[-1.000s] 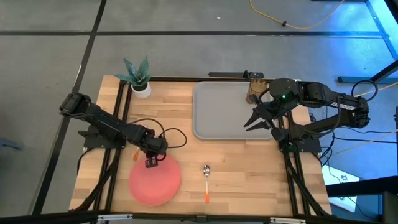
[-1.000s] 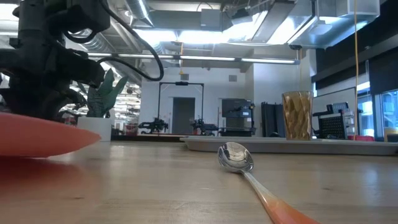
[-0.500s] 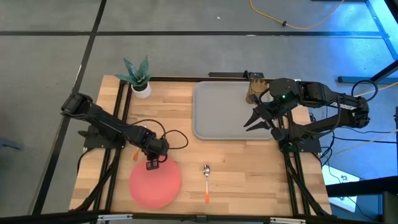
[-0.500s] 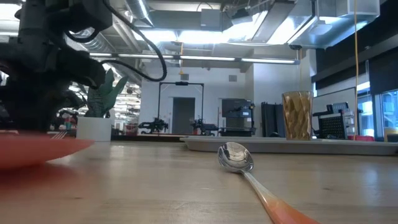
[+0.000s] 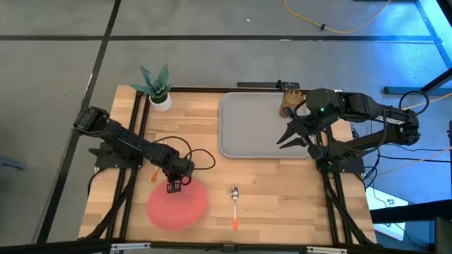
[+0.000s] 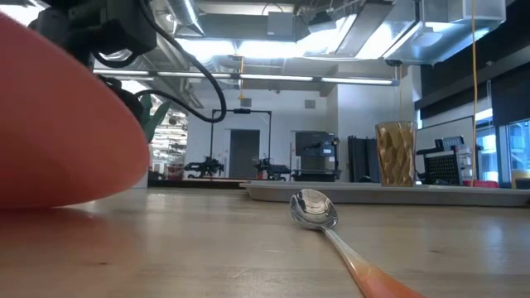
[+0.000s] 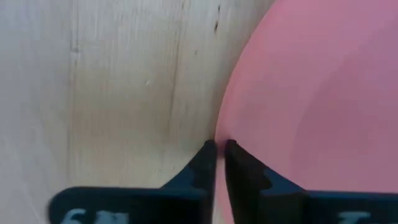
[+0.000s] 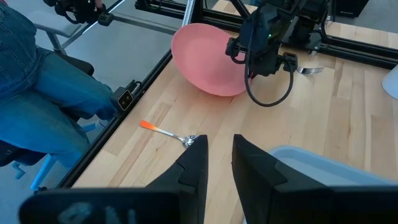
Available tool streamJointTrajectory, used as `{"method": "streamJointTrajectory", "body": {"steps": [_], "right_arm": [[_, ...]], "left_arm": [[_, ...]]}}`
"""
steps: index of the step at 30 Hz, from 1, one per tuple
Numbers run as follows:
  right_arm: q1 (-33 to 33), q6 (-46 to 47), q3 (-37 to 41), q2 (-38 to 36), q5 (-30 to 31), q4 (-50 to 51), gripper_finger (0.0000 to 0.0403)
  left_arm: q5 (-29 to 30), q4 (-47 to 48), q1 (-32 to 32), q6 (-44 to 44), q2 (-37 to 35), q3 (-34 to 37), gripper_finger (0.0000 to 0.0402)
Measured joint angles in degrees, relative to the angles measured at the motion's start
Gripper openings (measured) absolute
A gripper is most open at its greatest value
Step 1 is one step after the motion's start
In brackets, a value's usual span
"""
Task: Pick and place plate/cup/fork/spoon on tray
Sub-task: Put the pink plate on the gray serving tray to the bottom left of the orange glass
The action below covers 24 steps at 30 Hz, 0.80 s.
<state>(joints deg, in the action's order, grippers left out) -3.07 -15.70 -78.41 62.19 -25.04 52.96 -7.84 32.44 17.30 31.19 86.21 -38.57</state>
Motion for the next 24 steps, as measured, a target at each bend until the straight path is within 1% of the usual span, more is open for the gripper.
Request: {"method": "streamJointTrajectory", "body": {"steps": [7,9,13,15,19,24], "right_arm": [[0.0,0.0,0.0,0.0,0.0,0.0,0.0073],[0.0,0.0,0.0,0.0,0.0,0.0,0.0073],[0.0,0.0,0.0,0.0,0.0,0.0,0.0073],[0.0,0.0,0.0,0.0,0.0,-0.1,0.0073],[0.0,0.0,0.0,0.0,0.0,-0.5,0.0073],[0.0,0.0,0.0,0.0,0.0,-0.6,0.0073]], "left_arm": [[-0.6,-0.1,-1.1,1.7,-1.3,-0.2,0.0],[0.7,1.7,-1.5,1.6,-2.3,-0.8,0.0],[5.0,6.0,-1.9,-0.1,-2.7,-3.8,0.0],[5.9,9.0,-2.0,-1.3,-2.8,-4.8,0.0],[7.1,10.8,-2.2,-1.6,-2.8,-6.7,0.0],[2.6,12.4,-2.1,-1.4,-2.8,-9.0,0.0]]}}
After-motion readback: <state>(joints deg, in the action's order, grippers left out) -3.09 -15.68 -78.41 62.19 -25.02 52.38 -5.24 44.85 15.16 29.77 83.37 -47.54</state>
